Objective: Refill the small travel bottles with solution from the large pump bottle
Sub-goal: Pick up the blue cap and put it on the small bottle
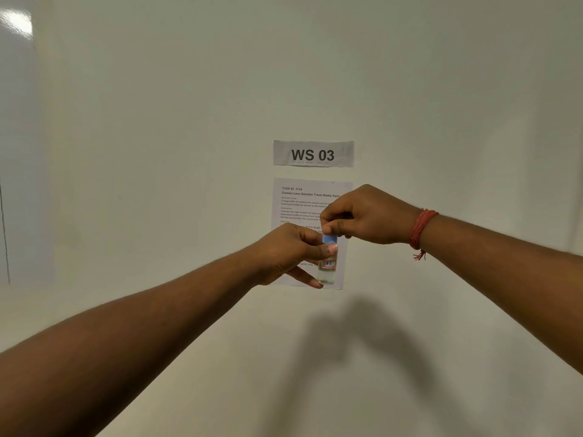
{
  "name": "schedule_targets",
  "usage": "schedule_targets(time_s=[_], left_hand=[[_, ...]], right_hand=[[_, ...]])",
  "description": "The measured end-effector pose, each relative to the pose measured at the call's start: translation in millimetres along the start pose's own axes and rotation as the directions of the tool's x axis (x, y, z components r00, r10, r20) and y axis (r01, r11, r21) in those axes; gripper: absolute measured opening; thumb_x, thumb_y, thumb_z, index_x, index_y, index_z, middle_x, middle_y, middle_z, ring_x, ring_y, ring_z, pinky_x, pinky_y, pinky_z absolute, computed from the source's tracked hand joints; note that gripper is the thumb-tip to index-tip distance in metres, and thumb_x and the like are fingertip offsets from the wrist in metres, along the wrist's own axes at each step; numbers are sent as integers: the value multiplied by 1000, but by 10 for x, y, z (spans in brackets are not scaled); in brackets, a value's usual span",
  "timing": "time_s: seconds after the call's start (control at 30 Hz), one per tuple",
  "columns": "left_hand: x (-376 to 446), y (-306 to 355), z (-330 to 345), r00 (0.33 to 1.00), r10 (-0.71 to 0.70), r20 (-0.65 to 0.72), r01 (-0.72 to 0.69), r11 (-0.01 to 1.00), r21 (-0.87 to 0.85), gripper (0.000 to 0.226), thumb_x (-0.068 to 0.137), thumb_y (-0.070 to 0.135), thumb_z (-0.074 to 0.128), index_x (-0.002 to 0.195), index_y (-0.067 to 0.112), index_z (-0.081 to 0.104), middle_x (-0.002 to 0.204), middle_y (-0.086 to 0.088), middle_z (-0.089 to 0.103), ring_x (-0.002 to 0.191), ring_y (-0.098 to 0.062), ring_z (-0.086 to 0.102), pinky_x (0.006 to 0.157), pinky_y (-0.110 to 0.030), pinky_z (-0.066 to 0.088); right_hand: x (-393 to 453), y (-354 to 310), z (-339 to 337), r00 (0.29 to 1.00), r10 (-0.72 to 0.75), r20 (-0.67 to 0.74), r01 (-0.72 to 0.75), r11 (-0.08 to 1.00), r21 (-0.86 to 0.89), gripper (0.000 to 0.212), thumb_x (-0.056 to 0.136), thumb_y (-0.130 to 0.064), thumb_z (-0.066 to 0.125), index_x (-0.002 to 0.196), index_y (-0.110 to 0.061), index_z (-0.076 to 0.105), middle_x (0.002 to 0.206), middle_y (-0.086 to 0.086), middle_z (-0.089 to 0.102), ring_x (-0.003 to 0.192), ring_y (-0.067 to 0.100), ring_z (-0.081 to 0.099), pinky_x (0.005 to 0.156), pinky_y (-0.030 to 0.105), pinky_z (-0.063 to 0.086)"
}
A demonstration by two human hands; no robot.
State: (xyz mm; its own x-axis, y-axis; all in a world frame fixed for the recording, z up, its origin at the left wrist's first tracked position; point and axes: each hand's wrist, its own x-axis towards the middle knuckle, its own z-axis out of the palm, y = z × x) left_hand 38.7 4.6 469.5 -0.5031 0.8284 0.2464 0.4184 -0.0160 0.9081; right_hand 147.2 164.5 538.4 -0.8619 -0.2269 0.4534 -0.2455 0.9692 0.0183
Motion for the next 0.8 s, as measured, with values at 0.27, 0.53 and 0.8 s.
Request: schedule_targets(time_s=[0.27, 0.53, 0.8], left_hand=[[27, -94, -5, 1000, -11, 22, 12, 999, -49, 26, 94, 21, 72, 116, 9, 76, 116, -7, 76, 107, -24, 73, 75, -45, 65], [13, -442, 66, 999, -29, 16, 30, 998, -63, 23, 90, 22, 75, 111, 14, 79, 123, -5, 71, 104, -24, 74, 77, -46, 64], [-237, -1225, 382, 992, -125, -7, 125, 992, -37, 19, 89, 18, 78, 107, 11, 78, 111, -7, 75, 100, -23, 74, 77, -45, 65]], right_hand=[[-37, 31, 112, 999, 37, -41, -35, 999, 39, 6, 91, -33, 64, 92, -30, 69, 88, -6, 71, 73, 6, 62, 66, 18, 48], [-193, 119, 536, 995, 82, -52, -74, 987, 145, 14, 90, -35, 67, 102, -29, 71, 92, -6, 71, 85, 14, 63, 75, 28, 55], [-625, 141, 1474, 990, 139, -22, -124, 935, 332, 17, 88, -37, 68, 100, -26, 72, 83, -1, 69, 78, 19, 63, 75, 44, 54]])
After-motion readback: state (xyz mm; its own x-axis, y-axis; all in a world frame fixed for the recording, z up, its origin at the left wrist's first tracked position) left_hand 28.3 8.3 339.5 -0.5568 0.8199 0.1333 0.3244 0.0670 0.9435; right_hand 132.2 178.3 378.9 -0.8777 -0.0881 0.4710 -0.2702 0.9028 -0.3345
